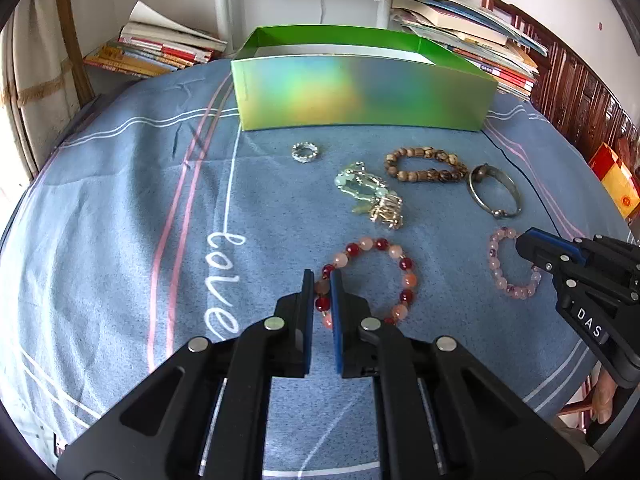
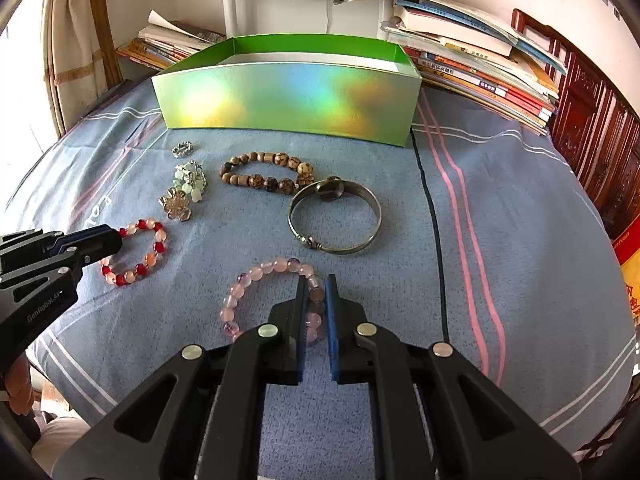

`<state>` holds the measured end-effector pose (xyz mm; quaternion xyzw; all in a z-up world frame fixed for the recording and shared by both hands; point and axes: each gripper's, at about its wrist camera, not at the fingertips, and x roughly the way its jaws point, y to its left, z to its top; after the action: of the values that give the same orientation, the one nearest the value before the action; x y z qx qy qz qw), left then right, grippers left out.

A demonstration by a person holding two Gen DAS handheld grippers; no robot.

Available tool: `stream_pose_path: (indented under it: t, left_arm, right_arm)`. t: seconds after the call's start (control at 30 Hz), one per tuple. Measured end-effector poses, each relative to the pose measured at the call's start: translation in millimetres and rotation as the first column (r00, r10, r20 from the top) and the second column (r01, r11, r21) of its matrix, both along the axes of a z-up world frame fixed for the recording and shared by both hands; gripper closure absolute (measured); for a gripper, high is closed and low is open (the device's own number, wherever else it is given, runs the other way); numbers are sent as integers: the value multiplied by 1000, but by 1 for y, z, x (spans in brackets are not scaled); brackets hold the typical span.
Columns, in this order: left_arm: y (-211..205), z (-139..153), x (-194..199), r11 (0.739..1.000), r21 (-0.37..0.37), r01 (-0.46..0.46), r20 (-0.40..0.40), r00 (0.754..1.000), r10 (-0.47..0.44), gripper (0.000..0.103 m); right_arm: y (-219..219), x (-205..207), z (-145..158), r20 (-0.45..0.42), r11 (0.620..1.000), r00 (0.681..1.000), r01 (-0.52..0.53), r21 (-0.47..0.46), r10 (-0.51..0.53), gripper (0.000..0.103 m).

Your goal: Organize jewelry

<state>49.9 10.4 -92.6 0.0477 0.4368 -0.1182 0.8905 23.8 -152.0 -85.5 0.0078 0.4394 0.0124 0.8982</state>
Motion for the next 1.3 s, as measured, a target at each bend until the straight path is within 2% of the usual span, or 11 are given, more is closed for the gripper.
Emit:
stream_pose_path:
  t: [0.27,0.63,0.73,0.8,0.87,1.0,1.07,1.13,1.23,1.3]
  left_arm:
    - [11,19,-2,1000,-23,-21,36,999,22,95]
    - [7,66,1,1000,-22,7,145,989,-4,95]
    - [7,83,7,1000,-12,-1,190,982,4,95]
    - [9,90,8,1000,-14,-3,203,979,6,95]
    - [10,88,6,1000,-20,0,197,980,4,95]
    - [14,65,8,999,-39,-1,123,992,6,95]
    - [16,51,10,999,-45,-9,83,996,13,95]
    - [15,41,11,999,-39,-16,61,998,18,95]
    - [15,34,10,999,-31,-19,50,999,21,95]
    - [15,33,9,999,-31,-19,50,999,21,95]
  right_arm:
    - [-7,-5,22,57,1000,998,16,12,-17,95]
    - [-16,-1,77,190,1000,982,15,23,-19,97]
    - [-16,2,95,239,1000,971,24,2,-24,97]
    - [-20,3,102,241,999,970,38,-7,-35,97]
    - [-28,2,96,214,998,975,55,1,-54,94]
    - [-45,8,52,72,995,993,95,-7,-94,83]
    - [-51,13,24,-10,993,993,118,-14,-118,83]
    - [-52,17,8,-52,993,991,121,-15,-121,83]
    - [-51,17,-2,-55,992,991,124,-15,-125,83]
    - [-48,16,-2,-55,993,992,117,-12,-117,92]
